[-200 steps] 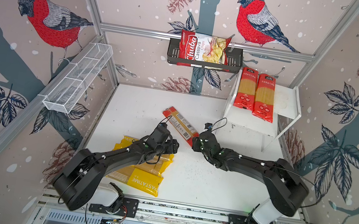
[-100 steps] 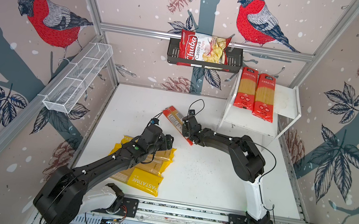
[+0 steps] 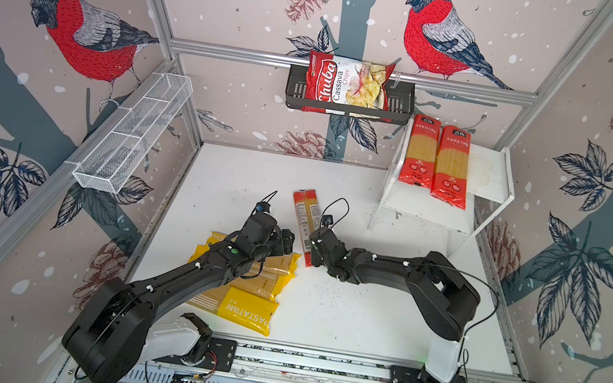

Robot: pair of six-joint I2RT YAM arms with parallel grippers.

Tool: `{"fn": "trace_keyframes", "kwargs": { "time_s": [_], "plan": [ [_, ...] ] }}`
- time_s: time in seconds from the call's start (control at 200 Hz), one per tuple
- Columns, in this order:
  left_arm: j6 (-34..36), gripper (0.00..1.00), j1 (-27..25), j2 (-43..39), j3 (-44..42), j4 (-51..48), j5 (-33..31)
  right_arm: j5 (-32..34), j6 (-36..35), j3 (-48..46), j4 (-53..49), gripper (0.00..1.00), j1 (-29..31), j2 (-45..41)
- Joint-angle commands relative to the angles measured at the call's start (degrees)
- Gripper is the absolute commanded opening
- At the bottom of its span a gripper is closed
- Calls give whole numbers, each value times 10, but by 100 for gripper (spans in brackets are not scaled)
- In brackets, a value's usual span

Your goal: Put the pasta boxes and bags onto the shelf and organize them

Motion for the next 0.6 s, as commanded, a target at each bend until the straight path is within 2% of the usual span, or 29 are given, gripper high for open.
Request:
{"fn": "trace_keyframes", "kwargs": {
  "time_s": [0.0, 0.14, 0.275, 0.37, 0.46, 0.53, 0.595],
  "plan": [
    [14, 79, 1, 25, 5, 45, 52, -44, 67, -49, -116, 50, 34, -29],
    [12, 78, 0, 55, 5, 68, 77, -61, 104, -90, -126, 49, 68, -70],
    [19, 78, 0, 77, 22, 72, 83, -91, 92, -106, -111, 49, 60, -148],
    [25, 77, 0, 103, 39, 78, 95, -143, 83, -114, -72, 54, 20, -207],
    [28, 76, -3, 132, 55, 86, 102, -231, 91, -127, -17, 61, -41, -231],
    [27, 74, -8, 154, 62, 93, 106, -275, 97, -130, 10, 62, -81, -224],
    [27, 73, -13, 172, 65, 100, 104, -300, 103, -137, 39, 58, -107, -214]
  ]
}}
